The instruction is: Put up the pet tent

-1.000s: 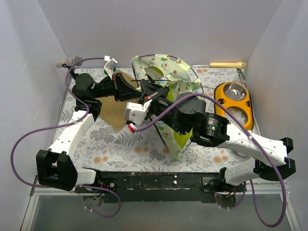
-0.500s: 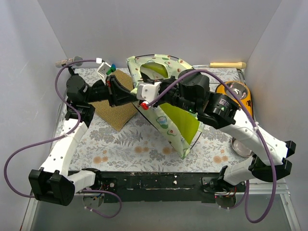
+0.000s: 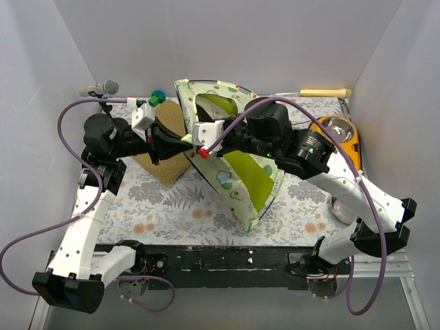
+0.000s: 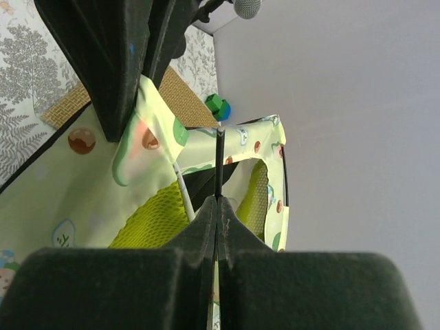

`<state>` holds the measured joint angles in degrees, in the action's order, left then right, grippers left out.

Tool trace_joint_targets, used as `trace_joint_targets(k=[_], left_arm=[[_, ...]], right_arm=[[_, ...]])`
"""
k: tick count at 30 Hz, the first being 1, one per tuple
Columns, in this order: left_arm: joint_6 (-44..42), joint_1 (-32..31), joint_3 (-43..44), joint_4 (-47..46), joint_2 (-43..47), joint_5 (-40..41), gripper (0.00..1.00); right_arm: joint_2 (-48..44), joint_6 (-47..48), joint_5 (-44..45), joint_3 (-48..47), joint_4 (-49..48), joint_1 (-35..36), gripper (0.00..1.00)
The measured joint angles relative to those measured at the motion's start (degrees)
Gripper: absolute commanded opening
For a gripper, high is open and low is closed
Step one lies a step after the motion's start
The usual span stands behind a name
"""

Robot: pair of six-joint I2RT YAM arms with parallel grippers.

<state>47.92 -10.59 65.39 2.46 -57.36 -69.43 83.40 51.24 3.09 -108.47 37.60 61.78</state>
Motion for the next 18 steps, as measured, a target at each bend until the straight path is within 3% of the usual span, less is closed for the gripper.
trace_joint_targets(k=[13,15,18], left_arm=[[-27.3,0.1,1.6,14.0,3.2,-0.6,0.00],[-29.9,0.1,2.7,16.0,3.0,-0.9,0.00],[-32.4,0.2,3.8,17.8,2.8,-1.6,0.00]], right_arm=[[-0.8,0.9,4.4,7.8,2.4,-1.5,0.01],[-1.4,-0.3,3.1,8.2,1.5,-1.7,0.18],[-3.4,-2.5,-0.4,8.4,0.0,-2.6,0.36]])
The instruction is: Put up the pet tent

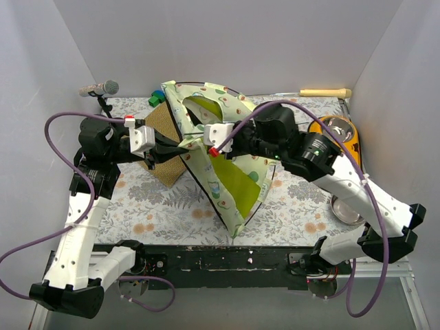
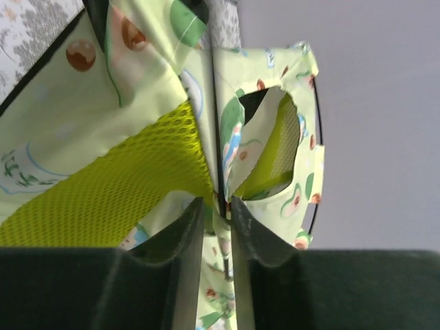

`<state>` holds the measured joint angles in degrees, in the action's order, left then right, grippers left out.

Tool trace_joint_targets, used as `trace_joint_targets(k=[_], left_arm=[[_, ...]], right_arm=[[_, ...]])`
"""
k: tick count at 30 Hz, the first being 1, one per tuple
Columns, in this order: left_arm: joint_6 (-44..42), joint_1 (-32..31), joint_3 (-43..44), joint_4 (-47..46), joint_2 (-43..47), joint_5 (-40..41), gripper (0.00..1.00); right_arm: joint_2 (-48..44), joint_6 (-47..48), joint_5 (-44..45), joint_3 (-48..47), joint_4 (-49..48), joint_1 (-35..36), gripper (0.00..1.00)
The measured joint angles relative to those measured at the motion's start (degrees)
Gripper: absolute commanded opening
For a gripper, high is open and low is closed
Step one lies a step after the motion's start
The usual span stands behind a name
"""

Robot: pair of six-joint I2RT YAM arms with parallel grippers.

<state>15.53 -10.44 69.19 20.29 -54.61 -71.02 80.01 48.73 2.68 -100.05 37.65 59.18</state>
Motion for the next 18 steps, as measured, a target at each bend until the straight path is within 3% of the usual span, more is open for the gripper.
trace_joint_targets(k=[10,18], left_arm=[[-3.0,0.0,1.1,2.5,-0.1,-1.4,0.00],[-3.3,0.0,1.4,3.0,-0.5,-1.5,0.00]], right_arm=[[-2.0,-4.8,-13.9,-5.6,-0.5,-1.2,0.40],[0.5,-6.6,-20.2,-10.2,-2.5,-1.1,0.19]])
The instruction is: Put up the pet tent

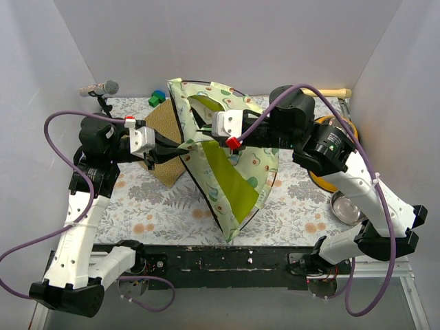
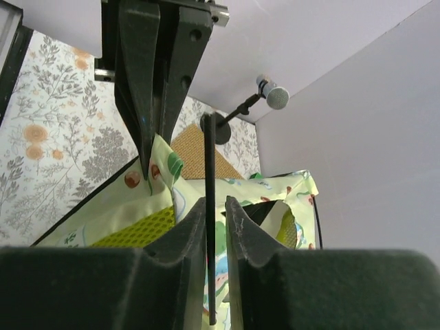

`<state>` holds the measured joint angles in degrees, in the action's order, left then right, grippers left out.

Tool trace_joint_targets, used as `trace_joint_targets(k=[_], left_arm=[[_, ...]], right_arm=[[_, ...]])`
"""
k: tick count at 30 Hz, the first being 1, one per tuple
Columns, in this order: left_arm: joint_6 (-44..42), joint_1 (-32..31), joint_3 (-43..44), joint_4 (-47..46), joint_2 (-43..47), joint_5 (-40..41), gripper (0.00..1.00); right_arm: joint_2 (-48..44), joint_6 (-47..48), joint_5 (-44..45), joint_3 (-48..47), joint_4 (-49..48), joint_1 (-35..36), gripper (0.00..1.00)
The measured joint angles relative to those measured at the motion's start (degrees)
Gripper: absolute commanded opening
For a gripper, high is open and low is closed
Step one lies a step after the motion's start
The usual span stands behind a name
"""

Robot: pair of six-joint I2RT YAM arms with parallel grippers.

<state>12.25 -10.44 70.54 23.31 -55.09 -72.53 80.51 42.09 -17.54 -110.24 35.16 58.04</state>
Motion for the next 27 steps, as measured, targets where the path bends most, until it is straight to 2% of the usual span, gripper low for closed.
trace_joint_targets(k=[2,5,12,17,27], left_arm=[[0.2,0.0,0.1,0.1,-0.1,0.0,0.00],[1.3,0.0,0.1,-0.1,-0.1,0.1,0.00],[11.9,0.0,0.1,-6.1,0.2,0.5,0.00],[17.8,0.0,0.2,-8.6,0.7,0.5,0.00],[19.0,0.0,1.6,-7.3,0.7,0.5,0.00]], right_arm=[[0.1,-0.2,-0.3,0.0,-1.2,0.3,0.15],[-0.1,0.2,1.2,1.2,-4.0,1.0,0.01],[-2.4,5.0,12.5,12.7,-15.1,4.7,0.01],[-2.4,9.9,19.6,19.0,-19.2,5.4,0.01],[-4.0,15.2,24.7,20.2,-22.0,5.5,0.01]])
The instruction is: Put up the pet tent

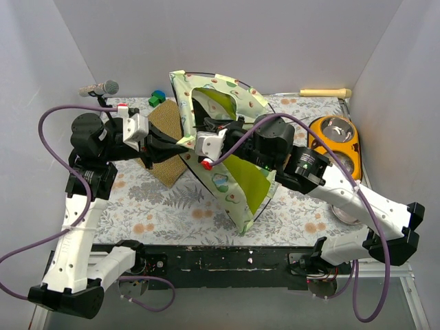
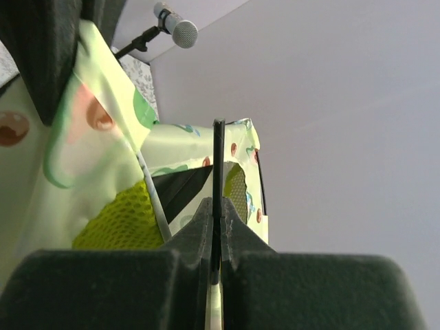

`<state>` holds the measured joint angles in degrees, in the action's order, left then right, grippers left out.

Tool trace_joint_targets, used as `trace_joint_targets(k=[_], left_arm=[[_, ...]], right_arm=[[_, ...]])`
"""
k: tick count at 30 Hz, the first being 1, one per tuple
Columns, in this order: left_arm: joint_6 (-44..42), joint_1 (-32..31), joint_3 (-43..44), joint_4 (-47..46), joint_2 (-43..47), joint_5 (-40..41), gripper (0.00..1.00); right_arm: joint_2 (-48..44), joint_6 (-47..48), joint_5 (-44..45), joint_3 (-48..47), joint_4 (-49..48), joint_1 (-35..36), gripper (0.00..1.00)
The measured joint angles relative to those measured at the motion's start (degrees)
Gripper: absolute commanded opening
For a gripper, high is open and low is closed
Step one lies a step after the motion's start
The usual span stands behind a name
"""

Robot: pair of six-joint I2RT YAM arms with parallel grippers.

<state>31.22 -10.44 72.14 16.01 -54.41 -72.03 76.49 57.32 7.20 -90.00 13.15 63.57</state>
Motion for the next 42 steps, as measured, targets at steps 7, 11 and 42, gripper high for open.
trace_joint_targets(k=[7,11,42], left_arm=[[-3.6,0.0,2.1,2.1,0.1,-0.2,0.00],[-6.3,0.0,2.3,4.1,0.2,-0.3,0.00],[30.0,0.3,-30.2,-30.5,8.3,17.7,0.82]], right_arm=[[-0.9,2.3,0.6,0.4,0.4,-2.0,0.01],[-1.2,3.5,0.6,1.8,0.3,-2.0,0.01],[0.5,5.6,6.4,0.3,6.2,-3.1,0.01]])
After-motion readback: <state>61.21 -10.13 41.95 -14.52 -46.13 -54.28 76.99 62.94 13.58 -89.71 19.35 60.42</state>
